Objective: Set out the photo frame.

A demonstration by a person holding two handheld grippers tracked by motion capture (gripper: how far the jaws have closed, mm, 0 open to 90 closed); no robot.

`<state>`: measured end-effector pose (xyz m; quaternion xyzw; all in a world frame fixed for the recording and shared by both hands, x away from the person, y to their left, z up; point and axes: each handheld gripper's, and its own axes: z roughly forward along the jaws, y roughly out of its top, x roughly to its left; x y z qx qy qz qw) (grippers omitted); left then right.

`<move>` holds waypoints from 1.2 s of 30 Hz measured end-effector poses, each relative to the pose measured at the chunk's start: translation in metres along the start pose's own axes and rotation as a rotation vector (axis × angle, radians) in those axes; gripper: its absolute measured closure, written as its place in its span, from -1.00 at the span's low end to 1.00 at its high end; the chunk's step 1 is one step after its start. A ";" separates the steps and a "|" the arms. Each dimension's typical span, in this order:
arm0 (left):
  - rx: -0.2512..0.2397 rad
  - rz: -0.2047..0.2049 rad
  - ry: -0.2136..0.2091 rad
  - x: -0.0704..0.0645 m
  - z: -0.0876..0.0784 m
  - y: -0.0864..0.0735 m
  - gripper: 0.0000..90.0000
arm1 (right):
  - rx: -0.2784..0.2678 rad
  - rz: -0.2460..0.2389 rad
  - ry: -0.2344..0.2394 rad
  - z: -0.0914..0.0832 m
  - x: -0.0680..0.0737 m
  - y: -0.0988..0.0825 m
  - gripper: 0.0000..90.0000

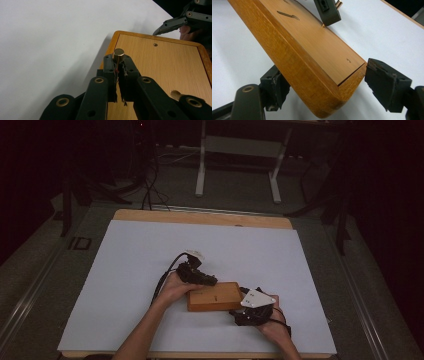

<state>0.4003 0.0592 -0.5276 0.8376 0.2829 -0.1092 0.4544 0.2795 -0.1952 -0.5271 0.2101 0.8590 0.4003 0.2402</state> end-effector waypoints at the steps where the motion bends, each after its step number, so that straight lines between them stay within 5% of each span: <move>1: -0.001 -0.001 0.000 0.000 0.000 0.000 0.88 | -0.001 0.000 -0.001 0.000 0.000 0.000 -0.51; 14: 0.017 -0.005 -0.026 0.001 0.001 -0.001 0.86 | -0.043 -0.027 0.001 -0.004 0.001 0.003 -0.32; 22: 0.020 0.017 -0.019 -0.002 0.002 0.000 0.68 | -0.076 -0.027 0.018 -0.005 0.004 0.007 -0.14; 31: -0.026 0.011 0.085 -0.002 -0.010 -0.003 0.24 | -0.094 -0.004 0.003 -0.006 -0.002 0.008 -0.04; 36: -0.097 -0.011 0.112 0.000 -0.022 -0.009 0.22 | -0.099 0.011 0.002 -0.005 -0.004 0.009 -0.02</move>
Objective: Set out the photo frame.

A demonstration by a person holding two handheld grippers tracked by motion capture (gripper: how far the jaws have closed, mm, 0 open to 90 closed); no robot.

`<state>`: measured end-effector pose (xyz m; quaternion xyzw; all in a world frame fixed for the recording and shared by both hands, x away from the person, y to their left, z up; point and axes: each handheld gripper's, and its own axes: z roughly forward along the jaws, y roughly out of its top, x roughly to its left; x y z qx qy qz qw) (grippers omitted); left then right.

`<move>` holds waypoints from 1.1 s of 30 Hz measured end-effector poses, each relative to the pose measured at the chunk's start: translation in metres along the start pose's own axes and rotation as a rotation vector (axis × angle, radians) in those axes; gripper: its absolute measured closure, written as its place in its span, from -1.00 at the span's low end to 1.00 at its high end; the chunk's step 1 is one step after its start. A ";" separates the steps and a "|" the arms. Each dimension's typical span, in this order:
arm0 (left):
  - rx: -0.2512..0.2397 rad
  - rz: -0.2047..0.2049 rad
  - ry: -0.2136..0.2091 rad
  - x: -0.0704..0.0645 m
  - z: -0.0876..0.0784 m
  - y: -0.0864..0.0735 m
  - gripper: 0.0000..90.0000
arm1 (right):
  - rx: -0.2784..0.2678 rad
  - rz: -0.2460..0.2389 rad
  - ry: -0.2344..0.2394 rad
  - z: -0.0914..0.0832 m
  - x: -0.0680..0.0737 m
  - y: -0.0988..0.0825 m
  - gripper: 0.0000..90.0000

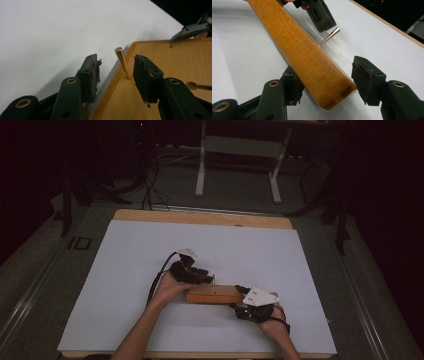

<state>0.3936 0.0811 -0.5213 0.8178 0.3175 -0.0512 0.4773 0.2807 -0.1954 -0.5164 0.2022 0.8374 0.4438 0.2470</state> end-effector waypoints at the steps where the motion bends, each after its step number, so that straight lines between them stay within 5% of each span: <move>1: -0.005 0.002 0.006 0.000 -0.002 -0.001 0.22 | -0.002 0.002 0.001 0.000 0.000 0.000 -0.02; 9: -0.036 0.038 0.092 -0.003 -0.023 -0.010 0.22 | -0.001 0.011 0.001 0.000 -0.003 0.001 0.00; 20: -0.078 0.079 0.148 -0.012 -0.050 -0.025 0.23 | -0.001 0.021 0.007 0.000 -0.004 0.002 0.00; 33: -0.065 0.128 0.225 -0.020 -0.075 -0.046 0.22 | -0.009 0.045 0.021 0.001 -0.008 0.003 0.03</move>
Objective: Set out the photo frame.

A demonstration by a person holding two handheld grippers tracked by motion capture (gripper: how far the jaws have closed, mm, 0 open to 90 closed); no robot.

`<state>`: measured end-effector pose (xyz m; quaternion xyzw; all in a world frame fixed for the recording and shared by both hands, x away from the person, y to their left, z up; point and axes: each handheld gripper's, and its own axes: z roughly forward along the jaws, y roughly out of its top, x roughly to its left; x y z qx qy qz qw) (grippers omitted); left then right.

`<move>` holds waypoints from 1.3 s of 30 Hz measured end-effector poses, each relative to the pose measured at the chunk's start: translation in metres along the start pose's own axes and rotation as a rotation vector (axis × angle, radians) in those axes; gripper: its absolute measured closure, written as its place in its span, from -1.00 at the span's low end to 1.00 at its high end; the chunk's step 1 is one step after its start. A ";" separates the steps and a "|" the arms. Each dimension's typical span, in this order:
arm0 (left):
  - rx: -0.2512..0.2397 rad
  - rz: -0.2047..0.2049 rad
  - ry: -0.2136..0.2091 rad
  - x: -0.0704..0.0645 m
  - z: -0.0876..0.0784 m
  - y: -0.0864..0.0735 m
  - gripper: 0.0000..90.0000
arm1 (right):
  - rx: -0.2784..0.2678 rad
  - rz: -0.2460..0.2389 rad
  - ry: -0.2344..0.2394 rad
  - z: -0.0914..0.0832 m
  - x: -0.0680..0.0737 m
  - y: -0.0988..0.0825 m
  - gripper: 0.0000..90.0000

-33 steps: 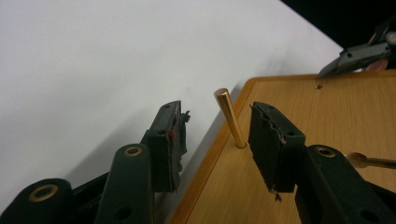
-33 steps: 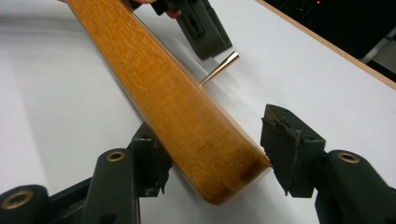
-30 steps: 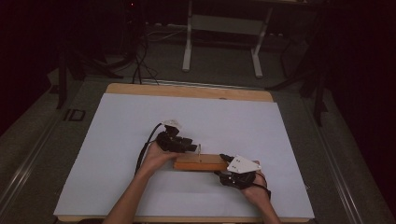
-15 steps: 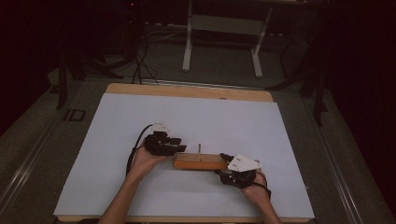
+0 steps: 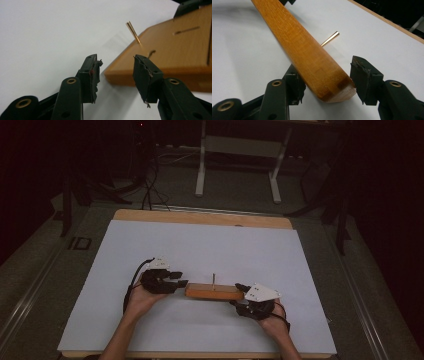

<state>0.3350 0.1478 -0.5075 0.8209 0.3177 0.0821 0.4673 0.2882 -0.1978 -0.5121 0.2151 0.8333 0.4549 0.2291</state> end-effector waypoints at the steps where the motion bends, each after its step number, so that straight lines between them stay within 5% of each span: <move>1: -0.002 0.004 0.005 -0.001 -0.001 -0.001 0.22 | 0.001 0.001 0.002 0.000 0.000 0.000 0.03; 24: 0.060 0.117 -0.007 -0.017 -0.004 -0.015 0.07 | -0.003 0.028 0.000 0.002 -0.006 0.003 0.05; 31: 0.015 0.177 -0.001 -0.030 0.007 -0.006 0.01 | -0.006 0.037 -0.005 0.003 -0.008 0.004 0.05; 39: -0.017 0.184 -0.005 -0.031 0.020 -0.001 -0.11 | -0.012 0.049 -0.002 0.004 -0.010 0.004 0.06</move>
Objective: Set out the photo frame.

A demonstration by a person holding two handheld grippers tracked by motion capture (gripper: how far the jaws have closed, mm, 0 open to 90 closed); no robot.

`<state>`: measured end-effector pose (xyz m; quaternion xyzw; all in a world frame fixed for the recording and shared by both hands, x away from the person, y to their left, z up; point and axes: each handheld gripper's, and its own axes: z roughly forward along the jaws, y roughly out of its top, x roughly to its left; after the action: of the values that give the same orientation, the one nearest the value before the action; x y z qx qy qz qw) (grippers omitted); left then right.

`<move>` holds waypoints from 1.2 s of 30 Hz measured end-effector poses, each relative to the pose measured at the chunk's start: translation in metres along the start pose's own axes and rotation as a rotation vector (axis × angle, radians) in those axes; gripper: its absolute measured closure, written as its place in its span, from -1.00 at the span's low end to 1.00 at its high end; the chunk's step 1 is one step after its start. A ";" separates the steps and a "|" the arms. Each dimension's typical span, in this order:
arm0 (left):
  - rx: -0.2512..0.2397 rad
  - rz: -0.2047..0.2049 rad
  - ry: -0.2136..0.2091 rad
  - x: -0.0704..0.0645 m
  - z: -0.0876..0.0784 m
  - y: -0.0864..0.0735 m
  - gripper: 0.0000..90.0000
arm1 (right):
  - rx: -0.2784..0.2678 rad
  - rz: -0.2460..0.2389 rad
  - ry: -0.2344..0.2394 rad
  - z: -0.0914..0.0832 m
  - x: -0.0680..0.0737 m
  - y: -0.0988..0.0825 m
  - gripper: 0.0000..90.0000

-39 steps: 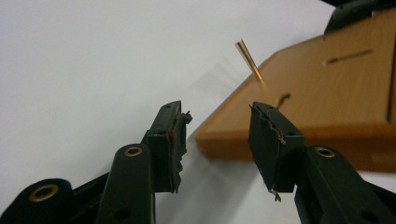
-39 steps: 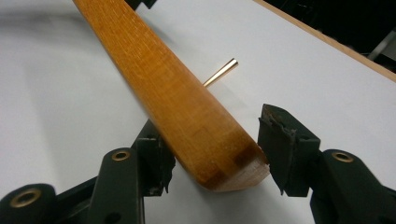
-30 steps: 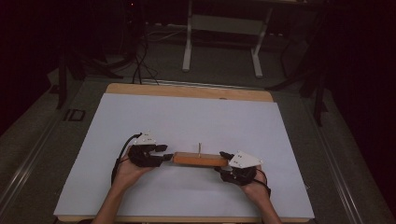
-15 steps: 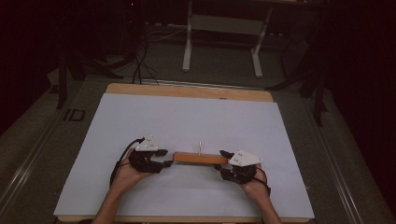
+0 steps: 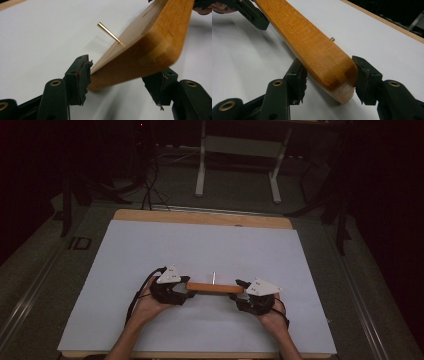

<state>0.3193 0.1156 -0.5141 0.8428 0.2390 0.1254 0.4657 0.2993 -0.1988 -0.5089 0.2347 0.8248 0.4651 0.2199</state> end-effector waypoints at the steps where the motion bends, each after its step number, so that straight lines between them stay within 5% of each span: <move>1: -0.002 0.000 0.001 0.000 0.001 0.000 -0.09 | 0.001 0.002 0.001 0.000 0.000 0.000 0.06; 29: 0.007 0.040 0.064 0.002 0.011 0.004 0.21 | 0.006 0.064 -0.006 0.010 -0.018 -0.011 0.16; 35: 0.012 0.061 0.074 0.002 0.011 0.004 0.28 | 0.007 0.067 -0.013 0.013 -0.021 -0.010 0.16; 36: 0.023 0.093 0.101 0.000 0.012 0.005 0.30 | 0.006 0.068 -0.013 0.014 -0.022 -0.010 0.17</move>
<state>0.3261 0.1049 -0.5159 0.8509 0.2241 0.1865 0.4371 0.3233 -0.2066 -0.5208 0.2663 0.8163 0.4683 0.2084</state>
